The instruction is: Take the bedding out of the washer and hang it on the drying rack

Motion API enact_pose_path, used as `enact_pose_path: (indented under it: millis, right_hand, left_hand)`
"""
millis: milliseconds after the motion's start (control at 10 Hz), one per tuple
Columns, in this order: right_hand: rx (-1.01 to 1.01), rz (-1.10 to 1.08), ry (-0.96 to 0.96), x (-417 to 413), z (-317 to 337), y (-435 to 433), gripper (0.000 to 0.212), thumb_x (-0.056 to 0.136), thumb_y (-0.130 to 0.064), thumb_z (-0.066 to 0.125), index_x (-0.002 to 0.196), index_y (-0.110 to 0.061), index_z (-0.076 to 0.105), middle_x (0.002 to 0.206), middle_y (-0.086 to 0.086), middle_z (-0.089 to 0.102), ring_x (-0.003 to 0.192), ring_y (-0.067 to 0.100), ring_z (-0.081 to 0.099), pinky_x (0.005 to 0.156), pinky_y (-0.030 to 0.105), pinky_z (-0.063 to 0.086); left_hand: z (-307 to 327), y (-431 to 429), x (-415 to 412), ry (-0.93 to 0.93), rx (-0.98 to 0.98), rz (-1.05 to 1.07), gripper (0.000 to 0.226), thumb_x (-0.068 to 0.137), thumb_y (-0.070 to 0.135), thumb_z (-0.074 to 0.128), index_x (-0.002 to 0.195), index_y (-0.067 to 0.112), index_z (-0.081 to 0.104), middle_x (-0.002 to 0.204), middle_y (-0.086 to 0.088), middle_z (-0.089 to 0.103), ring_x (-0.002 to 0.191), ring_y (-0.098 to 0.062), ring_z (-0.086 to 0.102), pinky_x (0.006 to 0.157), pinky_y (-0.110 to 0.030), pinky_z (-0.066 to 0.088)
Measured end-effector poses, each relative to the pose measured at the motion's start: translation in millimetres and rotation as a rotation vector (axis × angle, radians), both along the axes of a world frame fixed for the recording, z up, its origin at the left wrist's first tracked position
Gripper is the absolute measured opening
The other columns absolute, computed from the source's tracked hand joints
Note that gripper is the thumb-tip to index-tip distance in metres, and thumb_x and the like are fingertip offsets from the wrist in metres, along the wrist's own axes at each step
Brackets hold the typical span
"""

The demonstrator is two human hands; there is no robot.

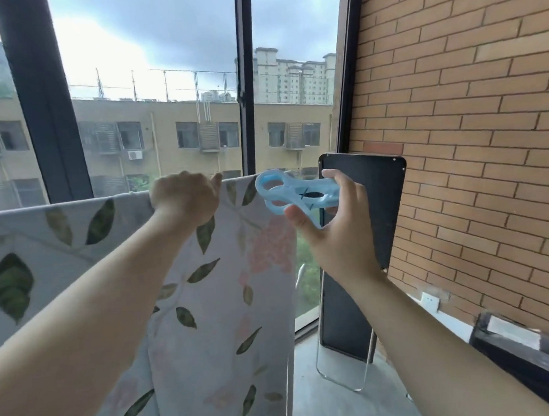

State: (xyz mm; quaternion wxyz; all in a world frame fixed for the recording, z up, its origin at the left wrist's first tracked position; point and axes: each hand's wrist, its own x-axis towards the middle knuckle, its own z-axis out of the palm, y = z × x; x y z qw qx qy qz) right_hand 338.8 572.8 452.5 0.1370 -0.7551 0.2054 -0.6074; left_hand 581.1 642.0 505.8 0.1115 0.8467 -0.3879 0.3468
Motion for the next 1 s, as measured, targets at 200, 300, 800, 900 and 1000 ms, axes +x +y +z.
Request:
enact_pose_path:
  millis: [200,300,800,900,1000]
  right_hand:
    - [-0.086,0.128,0.06,-5,23,-47,0.086,0.076,-0.062,0.076,0.139,-0.011,0.046,0.121,-0.01,0.046,0.107,0.002,0.046,0.091,0.002,0.034]
    - [-0.137,0.169,0.095,-5,34,-68,0.082,0.074,-0.052,0.084,0.134,-0.008,0.049,0.122,0.0,0.052,0.108,0.013,0.05,0.092,0.011,0.038]
    - [-0.679,0.004,0.318,39,70,-91,0.064,0.065,-0.065,0.082,0.095,-0.016,0.056,0.089,-0.003,0.061,0.079,0.02,0.061,0.078,0.037,0.042]
    - [-0.792,-0.009,0.304,48,78,-86,0.057,0.063,-0.059,0.086,0.087,-0.016,0.057,0.077,-0.004,0.062,0.067,0.019,0.06,0.074,0.033,0.04]
    - [-0.845,0.062,0.357,58,87,-83,0.053,0.061,-0.053,0.09,0.079,-0.017,0.056,0.066,-0.004,0.058,0.058,0.014,0.043,0.073,0.031,0.038]
  left_hand:
    - [-1,-10,-3,-0.005,-0.001,0.132,0.073,0.104,0.054,0.013,0.091,0.013,0.072,0.08,-0.011,0.066,0.068,-0.027,0.057,0.06,-0.032,0.037]
    - [0,-10,-8,0.007,0.029,0.134,0.072,0.103,0.059,0.011,0.095,0.017,0.069,0.094,-0.01,0.069,0.08,-0.028,0.061,0.065,-0.034,0.037]
    - [2,0,-3,-0.04,0.095,0.047,0.066,0.076,0.093,0.033,0.073,0.029,0.048,0.068,0.011,0.054,0.068,-0.015,0.055,0.065,-0.031,0.044]
    - [2,1,-8,-0.061,0.097,0.052,0.072,0.064,0.099,0.041,0.078,0.029,0.053,0.068,0.013,0.054,0.065,-0.014,0.054,0.061,-0.029,0.038]
    - [2,3,-11,-0.046,0.088,0.057,0.078,0.057,0.103,0.039,0.075,0.029,0.053,0.067,0.013,0.053,0.064,-0.013,0.053,0.061,-0.028,0.036]
